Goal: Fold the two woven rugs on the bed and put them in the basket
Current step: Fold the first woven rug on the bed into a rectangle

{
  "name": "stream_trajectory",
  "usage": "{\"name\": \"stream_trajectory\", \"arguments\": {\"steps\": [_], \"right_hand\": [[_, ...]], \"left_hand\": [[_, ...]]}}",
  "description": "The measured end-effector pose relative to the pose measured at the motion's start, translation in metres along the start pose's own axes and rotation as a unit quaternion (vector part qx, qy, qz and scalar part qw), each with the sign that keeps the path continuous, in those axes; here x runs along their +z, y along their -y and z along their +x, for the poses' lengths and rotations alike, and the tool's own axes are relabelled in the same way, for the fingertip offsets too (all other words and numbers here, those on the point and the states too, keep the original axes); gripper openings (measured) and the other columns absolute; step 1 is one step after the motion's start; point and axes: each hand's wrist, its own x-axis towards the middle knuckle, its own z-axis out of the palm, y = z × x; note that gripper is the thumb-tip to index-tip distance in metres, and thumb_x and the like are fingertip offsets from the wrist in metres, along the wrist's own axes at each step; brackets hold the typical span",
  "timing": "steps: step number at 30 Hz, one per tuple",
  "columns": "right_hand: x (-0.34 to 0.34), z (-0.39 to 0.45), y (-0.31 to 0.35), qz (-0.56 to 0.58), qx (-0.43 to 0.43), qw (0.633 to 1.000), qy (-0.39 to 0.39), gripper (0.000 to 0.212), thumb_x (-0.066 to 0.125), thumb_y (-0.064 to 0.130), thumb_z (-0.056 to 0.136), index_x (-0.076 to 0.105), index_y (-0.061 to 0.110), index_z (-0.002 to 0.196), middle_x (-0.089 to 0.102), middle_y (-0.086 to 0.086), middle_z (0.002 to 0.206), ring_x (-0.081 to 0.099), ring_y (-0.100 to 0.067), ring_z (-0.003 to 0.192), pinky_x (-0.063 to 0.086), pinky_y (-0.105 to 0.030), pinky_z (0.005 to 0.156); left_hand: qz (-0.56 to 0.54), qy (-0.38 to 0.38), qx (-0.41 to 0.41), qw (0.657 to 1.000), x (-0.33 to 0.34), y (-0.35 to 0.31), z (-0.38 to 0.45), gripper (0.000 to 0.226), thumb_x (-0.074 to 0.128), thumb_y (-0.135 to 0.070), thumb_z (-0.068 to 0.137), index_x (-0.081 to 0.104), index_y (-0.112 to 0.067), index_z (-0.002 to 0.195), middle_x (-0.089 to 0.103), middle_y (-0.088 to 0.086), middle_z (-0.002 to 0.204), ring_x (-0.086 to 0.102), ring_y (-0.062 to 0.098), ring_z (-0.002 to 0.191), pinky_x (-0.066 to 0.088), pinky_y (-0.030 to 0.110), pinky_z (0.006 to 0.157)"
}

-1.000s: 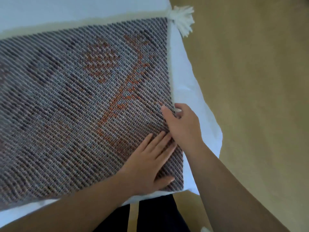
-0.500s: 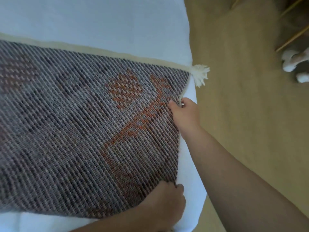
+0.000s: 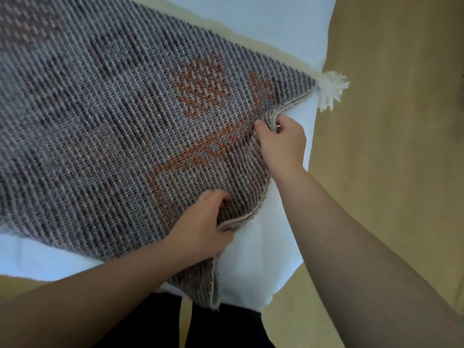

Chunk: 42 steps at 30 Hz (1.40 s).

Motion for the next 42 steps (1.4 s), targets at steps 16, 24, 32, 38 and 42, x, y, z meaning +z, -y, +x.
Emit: {"name": "stream_trajectory", "arguments": {"steps": [16,24,32,38,42], "right_hand": [[0.006,0.009,0.055,0.021,-0.125,0.982,0.138,0.044,0.065,0.028,0.089,0.036,0.017,0.058,0.034,0.004,0.053,0.03,-0.008,0.046,0.025,-0.023,0.045],[0.07,-0.014,0.137,-0.058,-0.209,0.967,0.132,0.047,0.062,0.032,0.089,0.029,0.018,0.059,0.027,0.002,0.052,0.025,-0.013,0.047,0.021,-0.031,0.047],[0.204,-0.054,0.232,-0.124,-0.218,0.962,0.109,0.048,0.06,0.039,0.092,0.029,0.017,0.063,0.025,0.002,0.055,0.023,-0.015,0.048,0.021,-0.033,0.049],[0.312,-0.06,0.321,-0.153,-0.194,0.965,0.086,0.046,0.057,0.038,0.092,0.025,0.019,0.065,0.027,0.0,0.06,0.025,-0.017,0.053,0.019,-0.036,0.054],[0.361,-0.057,0.36,-0.154,-0.191,0.966,0.083,0.044,0.057,0.034,0.091,0.025,0.02,0.063,0.027,0.002,0.059,0.026,-0.016,0.054,0.02,-0.037,0.053]], "left_hand": [[-0.158,-0.151,-0.195,0.956,-0.052,-0.027,-0.002,0.021,0.06,-0.01,0.085,0.052,-0.01,0.066,0.044,0.004,0.056,0.044,0.02,0.052,0.033,0.028,0.053],[-0.297,-0.221,-0.195,0.908,-0.132,0.038,-0.035,0.035,0.057,-0.028,0.091,0.057,0.007,0.087,0.052,0.01,0.068,0.046,0.021,0.059,0.035,0.033,0.059],[-0.244,-0.32,-0.136,0.905,-0.255,0.151,-0.073,0.038,0.052,-0.026,0.1,0.038,-0.007,0.07,0.033,0.002,0.056,0.032,0.018,0.053,0.027,0.023,0.045],[-0.247,-0.262,-0.083,0.929,-0.35,0.229,-0.087,0.036,0.05,-0.029,0.101,0.042,-0.012,0.071,0.036,0.001,0.056,0.035,0.017,0.052,0.03,0.03,0.048],[-0.21,-0.265,-0.069,0.938,-0.407,0.266,-0.09,0.035,0.051,-0.033,0.1,0.046,-0.011,0.073,0.04,0.002,0.058,0.039,0.02,0.053,0.031,0.032,0.054]]}}
